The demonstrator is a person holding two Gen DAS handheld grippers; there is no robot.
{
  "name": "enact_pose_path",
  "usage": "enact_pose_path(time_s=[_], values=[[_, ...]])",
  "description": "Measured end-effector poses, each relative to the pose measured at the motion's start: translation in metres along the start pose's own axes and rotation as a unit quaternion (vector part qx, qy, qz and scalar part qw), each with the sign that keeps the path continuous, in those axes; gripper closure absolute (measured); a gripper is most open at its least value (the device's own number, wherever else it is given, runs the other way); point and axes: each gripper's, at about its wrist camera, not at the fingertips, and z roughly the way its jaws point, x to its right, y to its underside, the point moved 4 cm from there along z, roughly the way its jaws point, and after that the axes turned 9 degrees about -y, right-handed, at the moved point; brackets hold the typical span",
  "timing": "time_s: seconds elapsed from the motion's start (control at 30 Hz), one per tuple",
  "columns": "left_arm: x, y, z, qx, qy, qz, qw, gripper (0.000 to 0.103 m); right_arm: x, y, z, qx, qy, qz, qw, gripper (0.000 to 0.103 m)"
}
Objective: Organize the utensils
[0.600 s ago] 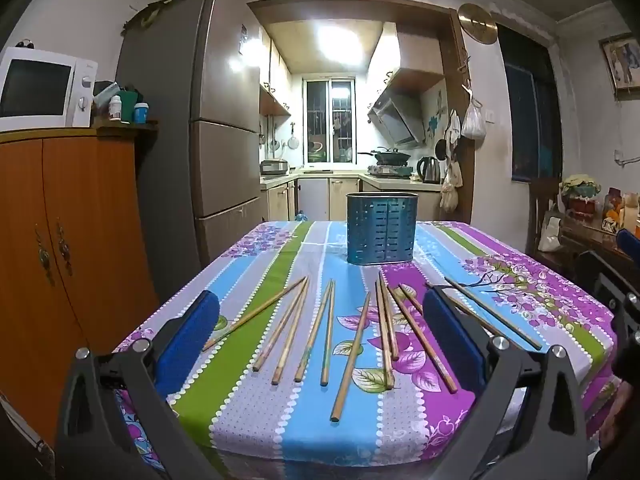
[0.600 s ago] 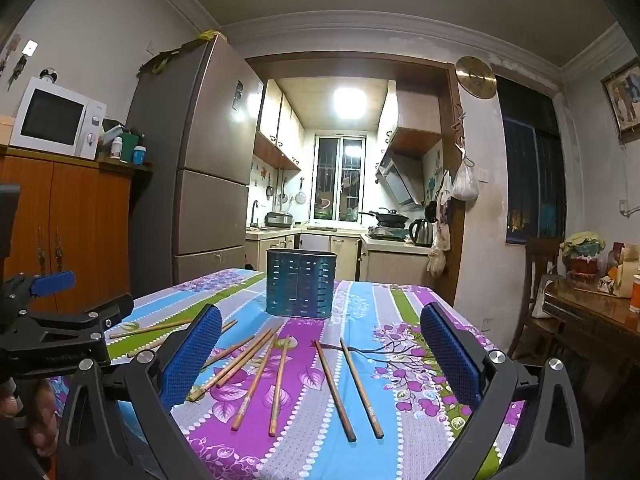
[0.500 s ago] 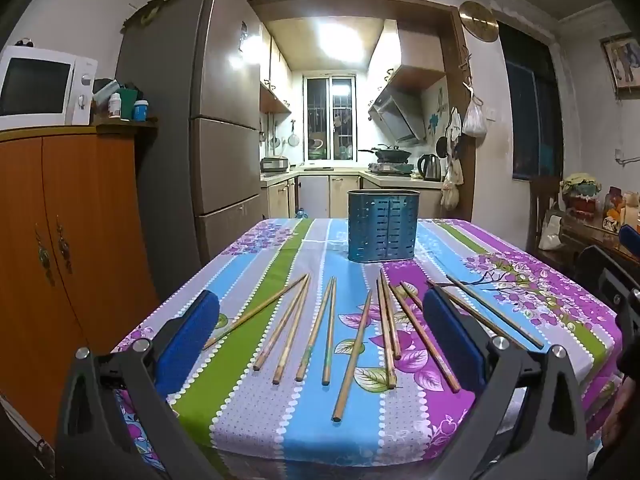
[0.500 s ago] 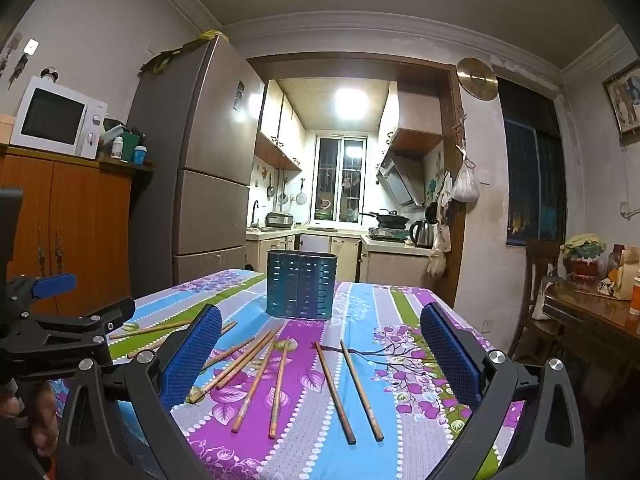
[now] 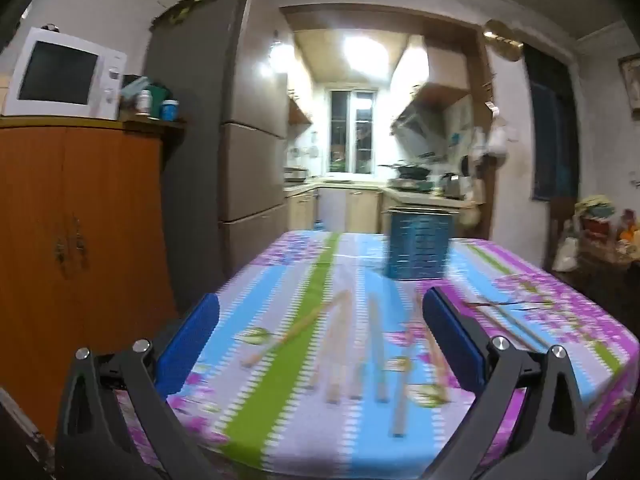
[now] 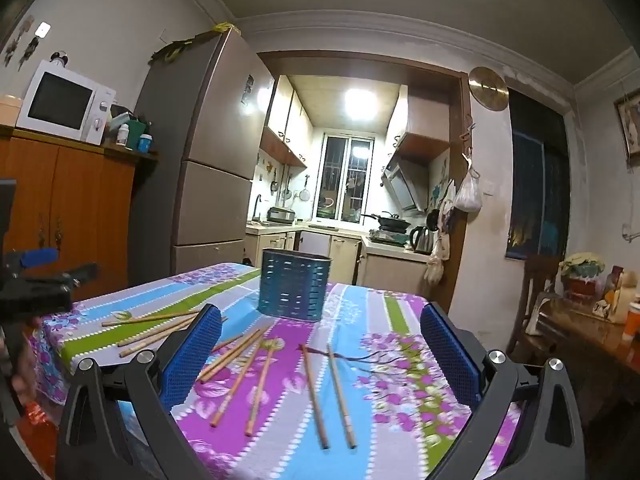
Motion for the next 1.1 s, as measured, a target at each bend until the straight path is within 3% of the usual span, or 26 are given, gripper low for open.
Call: enact_pose_path(time_s=[0.2,0.47,0.7,0.87,1.1], values=[[-0.065,-0.012,0.022,-0.012,-0.071,-0.010,0.9974,0.005,0.029,-0.015,-0.012,-0.009,0.004,-0.008,1.000,0.003],[-0.090,-0.001,0.044,-0.045,-0.092,-0.008,0.9947,0.005,0.030,-0.008,0.008,-0.050,-0.029,0.012,0.998,0.003],[-0.063,-0.005,0.043,-0.028,-0.081,0.003,0.9963,0.005,0.021,-0.005,0.028,-0.025,-0.018,0.030,0.999,0.003],[-0.021,-0.014,0.041,-0.008,-0.054,0.023,0.9983,0.005,0.015,-0.001,0.045,-0.018,-0.017,0.042,0.999,0.003],[0.032,-0.009,0.040,-0.010,-0.002,0.045,0.9990,0.005,0.010,0.003,0.058,-0.013,-0.005,0.049,0.999,0.003]])
